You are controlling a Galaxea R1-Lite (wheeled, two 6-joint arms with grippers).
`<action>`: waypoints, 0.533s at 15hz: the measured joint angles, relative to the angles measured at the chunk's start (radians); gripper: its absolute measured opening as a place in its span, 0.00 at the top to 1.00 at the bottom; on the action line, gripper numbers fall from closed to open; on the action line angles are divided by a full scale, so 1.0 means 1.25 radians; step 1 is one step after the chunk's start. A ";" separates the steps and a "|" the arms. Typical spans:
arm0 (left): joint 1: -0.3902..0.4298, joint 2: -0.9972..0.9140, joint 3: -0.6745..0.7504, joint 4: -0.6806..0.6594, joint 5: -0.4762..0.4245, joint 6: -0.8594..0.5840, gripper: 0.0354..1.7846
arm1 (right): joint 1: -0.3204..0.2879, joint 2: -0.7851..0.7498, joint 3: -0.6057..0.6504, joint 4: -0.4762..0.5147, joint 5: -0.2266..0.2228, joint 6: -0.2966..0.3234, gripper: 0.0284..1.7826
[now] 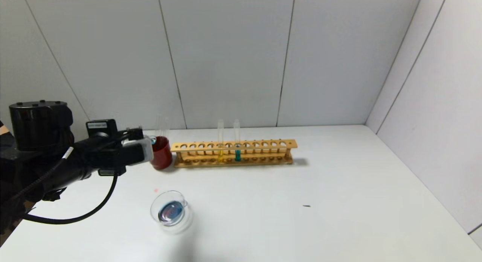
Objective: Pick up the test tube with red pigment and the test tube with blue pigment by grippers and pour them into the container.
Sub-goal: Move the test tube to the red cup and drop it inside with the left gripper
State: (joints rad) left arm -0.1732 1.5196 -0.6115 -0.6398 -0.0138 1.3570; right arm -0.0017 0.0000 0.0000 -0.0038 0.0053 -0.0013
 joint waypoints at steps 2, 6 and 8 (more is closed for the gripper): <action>-0.006 -0.001 -0.014 0.005 0.004 -0.250 0.84 | 0.000 0.000 0.000 0.000 0.000 0.000 0.02; -0.011 0.034 -0.108 0.029 0.006 -0.663 0.84 | 0.000 0.000 0.000 0.000 0.000 0.000 0.02; -0.008 0.078 -0.159 0.034 0.007 -0.804 0.84 | 0.000 0.000 0.000 0.000 0.000 0.000 0.02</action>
State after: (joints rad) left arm -0.1832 1.6168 -0.8104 -0.5968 -0.0053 0.3526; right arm -0.0017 0.0000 0.0000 -0.0043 0.0057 -0.0013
